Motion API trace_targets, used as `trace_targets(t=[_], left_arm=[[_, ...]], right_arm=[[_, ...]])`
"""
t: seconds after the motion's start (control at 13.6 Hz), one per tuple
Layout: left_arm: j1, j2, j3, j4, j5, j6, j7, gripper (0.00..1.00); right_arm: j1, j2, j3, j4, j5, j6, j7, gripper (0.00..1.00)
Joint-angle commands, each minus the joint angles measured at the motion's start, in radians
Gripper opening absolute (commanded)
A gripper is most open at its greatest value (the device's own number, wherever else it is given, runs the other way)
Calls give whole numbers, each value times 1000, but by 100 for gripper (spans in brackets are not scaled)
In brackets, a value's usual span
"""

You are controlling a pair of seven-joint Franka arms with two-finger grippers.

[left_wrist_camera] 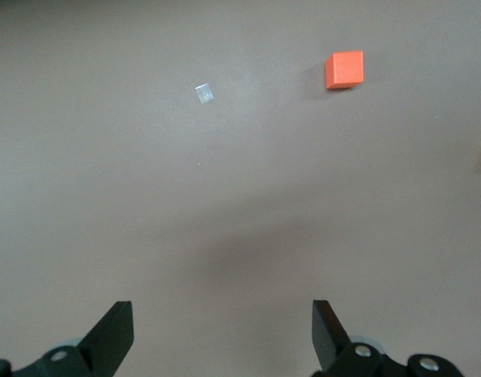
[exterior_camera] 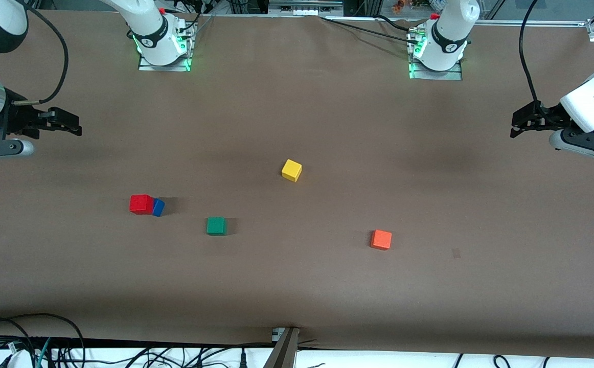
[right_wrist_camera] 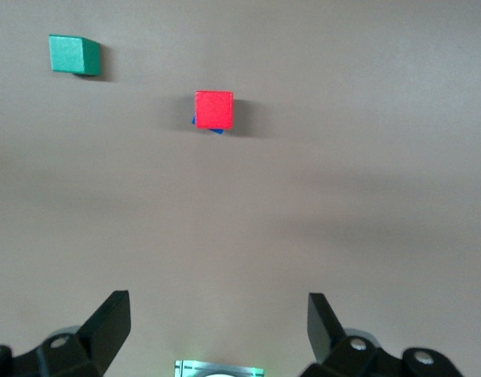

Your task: Pass red block to right arm, stack on blue

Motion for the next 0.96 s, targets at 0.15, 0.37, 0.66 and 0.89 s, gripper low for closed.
trace_targets(t=[0.15, 0.37, 0.66, 0.89], left_arm=[[14, 1, -1, 17, -11, 8, -29, 100], [12, 9, -6, 20, -2, 6, -144, 100], [17, 12, 5, 20, -2, 6, -144, 100], [38, 13, 5, 20, -8, 8, -144, 100]], right_arm=[[-194, -67, 222, -65, -23, 6, 47, 100], [-264, -68, 234, -57, -37, 23, 49, 100], [-332, -94, 162, -118, -34, 40, 38, 100], [-330, -96, 165, -116, -33, 68, 30, 100]])
